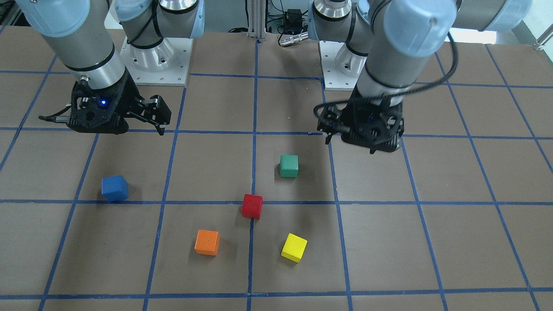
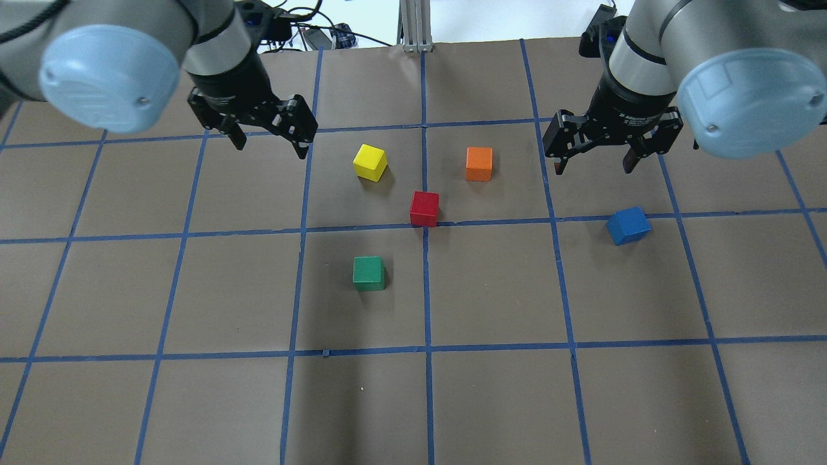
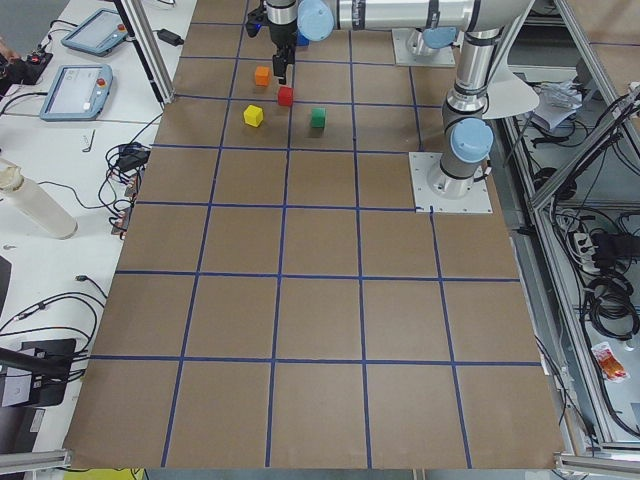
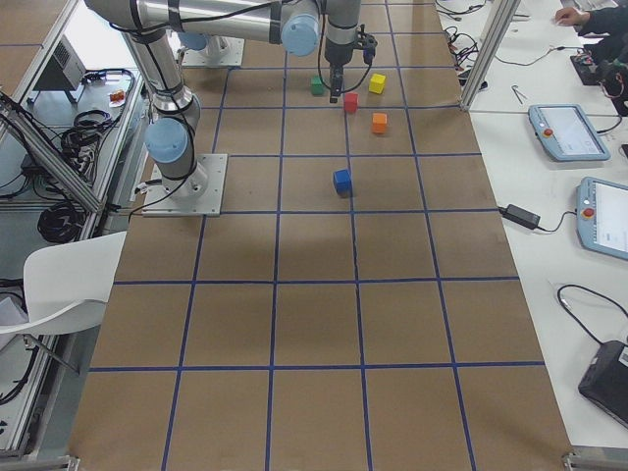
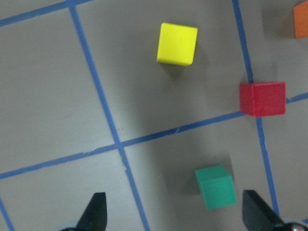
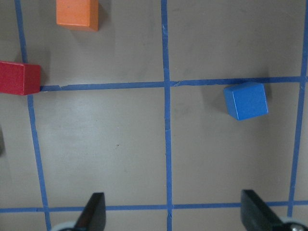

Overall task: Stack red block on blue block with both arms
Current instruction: 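Reach the right gripper over the red cube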

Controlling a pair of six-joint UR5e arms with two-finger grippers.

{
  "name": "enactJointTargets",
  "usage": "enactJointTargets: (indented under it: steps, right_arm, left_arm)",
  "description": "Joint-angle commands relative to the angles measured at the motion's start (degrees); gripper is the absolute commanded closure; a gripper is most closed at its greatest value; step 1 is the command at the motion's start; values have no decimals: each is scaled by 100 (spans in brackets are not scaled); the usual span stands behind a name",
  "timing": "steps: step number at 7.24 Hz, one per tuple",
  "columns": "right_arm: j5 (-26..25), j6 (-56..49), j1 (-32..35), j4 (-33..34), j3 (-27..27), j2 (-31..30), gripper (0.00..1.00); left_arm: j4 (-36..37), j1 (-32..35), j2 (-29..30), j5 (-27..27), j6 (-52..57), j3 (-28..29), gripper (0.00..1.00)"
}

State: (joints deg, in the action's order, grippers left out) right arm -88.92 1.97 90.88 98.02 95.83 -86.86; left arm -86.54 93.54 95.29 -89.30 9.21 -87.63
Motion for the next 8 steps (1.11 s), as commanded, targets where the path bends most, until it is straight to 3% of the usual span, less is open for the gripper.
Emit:
enactJointTargets:
  steps: [1, 6, 8]
  right_arm:
    - [15, 686, 402, 478, -11, 378, 0]
    - [15, 2164, 1466, 2340, -3, 1590, 0]
    - [6, 2438, 1730, 2669, -11, 1995, 0]
  left_arm:
    - [-205, -73, -939, 9, 37, -350, 0]
    - [-169, -257, -951, -8, 28, -484, 0]
    - [-170, -328, -890, 1, -68, -484, 0]
